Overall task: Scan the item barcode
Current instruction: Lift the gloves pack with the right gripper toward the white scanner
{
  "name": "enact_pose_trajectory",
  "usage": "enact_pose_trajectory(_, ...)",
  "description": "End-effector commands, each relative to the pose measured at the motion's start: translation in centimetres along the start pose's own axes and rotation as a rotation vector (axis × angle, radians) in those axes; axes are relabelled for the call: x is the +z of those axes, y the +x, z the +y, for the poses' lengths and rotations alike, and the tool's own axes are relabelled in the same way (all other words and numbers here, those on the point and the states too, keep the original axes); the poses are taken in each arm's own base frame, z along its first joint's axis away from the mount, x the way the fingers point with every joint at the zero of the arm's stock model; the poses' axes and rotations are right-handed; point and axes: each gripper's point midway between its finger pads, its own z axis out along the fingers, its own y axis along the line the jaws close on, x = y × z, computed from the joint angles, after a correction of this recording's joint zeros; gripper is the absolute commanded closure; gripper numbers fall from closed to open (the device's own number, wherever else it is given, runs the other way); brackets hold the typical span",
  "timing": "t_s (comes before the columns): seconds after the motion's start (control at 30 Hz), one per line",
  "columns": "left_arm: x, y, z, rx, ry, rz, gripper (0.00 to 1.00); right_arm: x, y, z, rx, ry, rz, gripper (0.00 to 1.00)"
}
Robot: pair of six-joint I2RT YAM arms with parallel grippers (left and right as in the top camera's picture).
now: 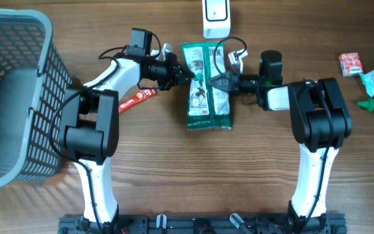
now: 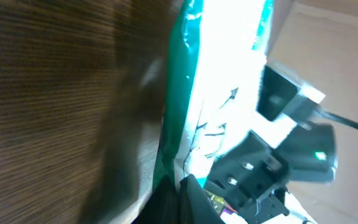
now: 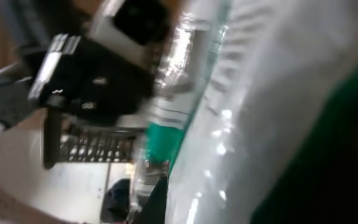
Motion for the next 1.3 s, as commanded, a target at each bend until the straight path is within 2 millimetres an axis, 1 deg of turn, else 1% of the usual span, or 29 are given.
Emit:
enact_pose_trajectory(0.0, 0.7, 0.2, 1.0, -0.026, -0.021, 0.008, 0.96, 0.0, 0.9, 2.9, -0.080, -0.127, 0.094, 0.96)
enact_pose_trajectory(0.13, 0.7, -0.6, 1.8, -0.025, -0.066, -0.039, 0.96, -0.6, 1.3, 6.3, -0.220, -0.200, 0.163, 0.95)
enact_pose_trajectory(0.2, 0.6, -1.3, 2.5, -0.017, -0.103, -0.077, 0.96, -1.2, 2.1, 8.5, -0.302, -0.213, 0.215, 0.96)
enact_pose_trajectory(0.23, 0.6, -1.4, 2.6, -0.006, -0.111, -0.084, 0.96, -1.3, 2.1, 8.9, -0.324, -0.215, 0.218, 0.95)
enact_pose_trajectory(0.27, 0.6, -1.5, 2.7, -0.007, -0.118, -0.090, 0.95, -1.3, 2.1, 9.2, -0.338, -0.216, 0.217, 0.95)
enact_pose_trajectory(0.33, 0.5, -1.7, 3.0, -0.012, -0.133, -0.101, 0.91, -1.4, 2.0, 9.5, -0.352, -0.217, 0.215, 0.95)
enact_pose_trajectory(0.37, 0.4, -1.8, 3.1, -0.011, -0.136, -0.104, 0.85, -1.4, 2.0, 9.5, -0.351, -0.217, 0.215, 0.95)
enact_pose_trajectory(0.43, 0.2, -1.8, 3.3, 0.012, -0.140, -0.103, 0.82, -1.4, 2.0, 9.4, -0.351, -0.217, 0.215, 0.95)
enact_pose_trajectory(0.47, 0.1, -1.8, 3.4, 0.019, -0.143, -0.102, 0.77, -1.4, 2.0, 9.4, -0.351, -0.217, 0.215, 0.95)
enact_pose_trajectory(0.53, -0.3, -1.9, 3.7, 0.045, -0.153, -0.101, 0.64, -1.4, 2.0, 9.4, -0.349, -0.217, 0.215, 0.96)
enact_pose_trajectory(0.6, -0.7, -2.1, 4.2, 0.061, -0.178, -0.112, 0.55, -1.3, 2.0, 9.3, -0.328, -0.215, 0.216, 0.95)
enact_pose_trajectory(0.63, -0.9, -2.3, 4.7, 0.066, -0.200, -0.123, 0.48, -1.3, 1.9, 9.2, -0.295, -0.213, 0.215, 0.95)
enact_pose_trajectory(0.73, -1.4, -2.5, 5.5, 0.091, -0.249, -0.141, 0.43, -1.2, 1.7, 8.8, -0.234, -0.208, 0.220, 0.95)
enact_pose_trajectory(0.83, -1.5, -2.6, 5.7, 0.113, -0.264, -0.145, 0.38, -1.1, 1.4, 8.7, -0.177, -0.201, 0.206, 0.95)
enact_pose_trajectory(0.87, -1.5, -2.7, 5.8, 0.118, -0.267, -0.147, 0.32, -1.1, 1.3, 8.7, -0.146, -0.198, 0.206, 0.95)
enact_pose_trajectory(0.93, -1.6, -2.9, 6.0, 0.119, -0.281, -0.159, 0.26, -1.1, 1.4, 8.8, -0.067, -0.189, 0.223, 0.95)
enact_pose_trajectory(1.0, -1.8, -3.2, 6.2, 0.137, -0.296, -0.169, 0.15, -1.3, 1.8, 9.1, -0.027, -0.181, 0.246, 0.95)
enact_pose_trajectory(1.03, -1.8, -3.3, 6.3, 0.153, -0.303, -0.173, 0.04, -1.3, 1.9, 9.4, -0.010, -0.176, 0.249, 0.95)
enact_pose_trajectory(1.07, -1.9, -3.4, 6.3, 0.170, -0.306, -0.173, 0.00, -1.4, 1.8, 9.6, 0.020, -0.172, 0.250, 0.95)
enact_pose_trajectory(1.13, -2.1, -3.5, 6.3, 0.176, -0.310, -0.179, 0.00, -1.4, 1.6, 10.3, 0.051, -0.168, 0.250, 0.95)
enact_pose_trajectory(1.27, -2.5, -3.7, 6.1, 0.200, -0.319, -0.194, 0.00, -1.5, 1.0, 12.3, 0.096, -0.166, 0.239, 0.95)
